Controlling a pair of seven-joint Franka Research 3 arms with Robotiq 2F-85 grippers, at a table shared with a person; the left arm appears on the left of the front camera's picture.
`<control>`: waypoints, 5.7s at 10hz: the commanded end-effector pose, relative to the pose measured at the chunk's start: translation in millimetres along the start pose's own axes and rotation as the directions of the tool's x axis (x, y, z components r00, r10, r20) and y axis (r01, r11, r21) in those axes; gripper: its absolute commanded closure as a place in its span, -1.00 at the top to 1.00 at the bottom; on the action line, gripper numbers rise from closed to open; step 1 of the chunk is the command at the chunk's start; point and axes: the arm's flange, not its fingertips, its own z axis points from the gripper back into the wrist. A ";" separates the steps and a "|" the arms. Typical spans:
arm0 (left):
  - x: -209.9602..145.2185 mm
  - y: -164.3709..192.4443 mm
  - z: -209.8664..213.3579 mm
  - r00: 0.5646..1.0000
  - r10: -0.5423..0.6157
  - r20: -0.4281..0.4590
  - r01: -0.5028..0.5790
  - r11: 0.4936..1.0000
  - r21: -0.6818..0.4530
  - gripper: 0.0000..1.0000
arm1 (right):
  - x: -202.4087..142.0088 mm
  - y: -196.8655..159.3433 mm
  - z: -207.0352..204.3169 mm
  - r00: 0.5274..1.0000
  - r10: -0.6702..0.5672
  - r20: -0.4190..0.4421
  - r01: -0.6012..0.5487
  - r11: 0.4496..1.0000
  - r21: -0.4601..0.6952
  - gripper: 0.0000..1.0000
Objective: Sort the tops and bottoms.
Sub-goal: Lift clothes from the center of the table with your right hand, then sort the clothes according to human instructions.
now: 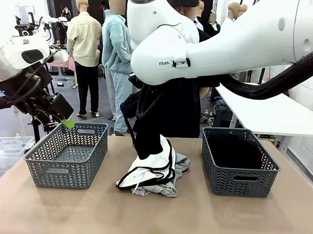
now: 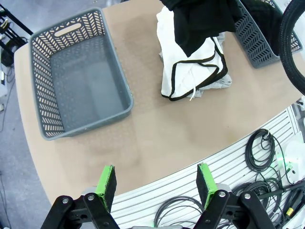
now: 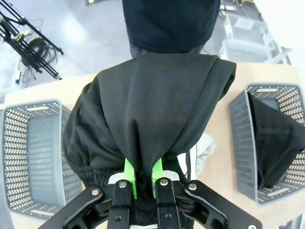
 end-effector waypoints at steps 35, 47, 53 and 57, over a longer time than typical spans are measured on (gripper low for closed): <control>-1.0 1.3 0.7 1.000 -0.001 -0.007 0.001 1.000 -0.006 0.75 | 22.7 -35.5 74.2 0.998 -0.041 -0.050 0.047 0.993 0.108 -1.00; -1.0 1.3 0.7 1.000 -0.001 -0.007 0.001 1.000 -0.006 0.75 | 51.1 -147.8 120.2 0.994 -0.096 -0.059 0.094 0.995 -0.033 -1.00; -1.0 1.3 0.7 1.000 -0.001 -0.007 0.001 1.000 -0.006 0.75 | 74.1 -230.0 98.6 0.986 -0.135 -0.097 0.129 0.989 -0.067 -1.00; -1.0 1.3 0.7 1.000 -0.001 -0.007 0.001 1.000 -0.006 0.75 | 76.1 -290.2 53.4 0.960 -0.174 -0.218 0.138 0.976 -0.171 -1.00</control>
